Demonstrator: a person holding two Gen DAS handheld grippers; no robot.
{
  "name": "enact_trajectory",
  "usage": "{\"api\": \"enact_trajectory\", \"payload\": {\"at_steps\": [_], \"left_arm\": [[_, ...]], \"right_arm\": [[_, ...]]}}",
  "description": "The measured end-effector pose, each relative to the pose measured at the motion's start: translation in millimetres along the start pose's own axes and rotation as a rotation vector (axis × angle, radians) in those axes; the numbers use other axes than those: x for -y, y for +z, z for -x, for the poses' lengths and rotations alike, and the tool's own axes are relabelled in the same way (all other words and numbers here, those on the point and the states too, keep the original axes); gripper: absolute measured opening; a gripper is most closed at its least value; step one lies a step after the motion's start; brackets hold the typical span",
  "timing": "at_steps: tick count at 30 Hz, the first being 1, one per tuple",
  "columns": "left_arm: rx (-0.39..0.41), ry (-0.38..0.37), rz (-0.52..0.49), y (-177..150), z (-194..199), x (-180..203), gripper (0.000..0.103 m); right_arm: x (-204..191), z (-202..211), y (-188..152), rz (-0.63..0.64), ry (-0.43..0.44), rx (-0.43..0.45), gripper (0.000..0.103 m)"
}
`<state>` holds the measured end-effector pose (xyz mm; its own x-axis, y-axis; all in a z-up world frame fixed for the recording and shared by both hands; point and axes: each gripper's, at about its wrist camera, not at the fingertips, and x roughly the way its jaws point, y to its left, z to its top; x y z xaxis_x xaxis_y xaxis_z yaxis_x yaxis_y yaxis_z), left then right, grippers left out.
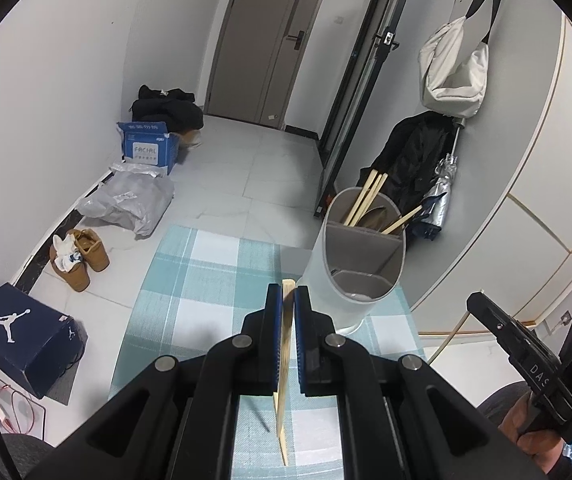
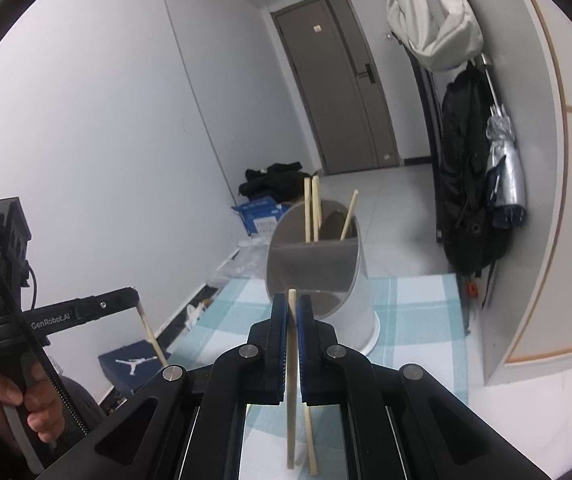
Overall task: Organize utensils
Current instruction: 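Carry both held chopsticks up over the white utensil holder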
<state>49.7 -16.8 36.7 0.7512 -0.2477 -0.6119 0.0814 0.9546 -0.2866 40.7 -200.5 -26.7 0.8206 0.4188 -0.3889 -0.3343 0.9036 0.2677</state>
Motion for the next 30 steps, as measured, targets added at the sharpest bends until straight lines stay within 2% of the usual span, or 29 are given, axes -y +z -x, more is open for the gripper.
{"api": "enact_trajectory", "payload": {"at_steps": [8,17,24,30], "left_arm": [[0.034,-0.062,-0.020,23.8,12.8,9.8,0.003],[0.087,-0.132,0.007,75.1,17.9,20.4,0.003],[0.144,-0.172,0.019,113.7,8.7,30.4,0.003],[0.144,-0.206,0.062,135.2,-13.0,30.0,0.003]], "right_arm": [[-1.4,13.8,27.9,0.019,0.025,0.041,0.004],[2.7,14.0,72.1,0.026,0.044,0.085,0.004],[6.8,6.4,118.5,0.029,0.050,0.132,0.004],[15.4,-5.8,157.2,0.032,0.049,0.163,0.004]]}}
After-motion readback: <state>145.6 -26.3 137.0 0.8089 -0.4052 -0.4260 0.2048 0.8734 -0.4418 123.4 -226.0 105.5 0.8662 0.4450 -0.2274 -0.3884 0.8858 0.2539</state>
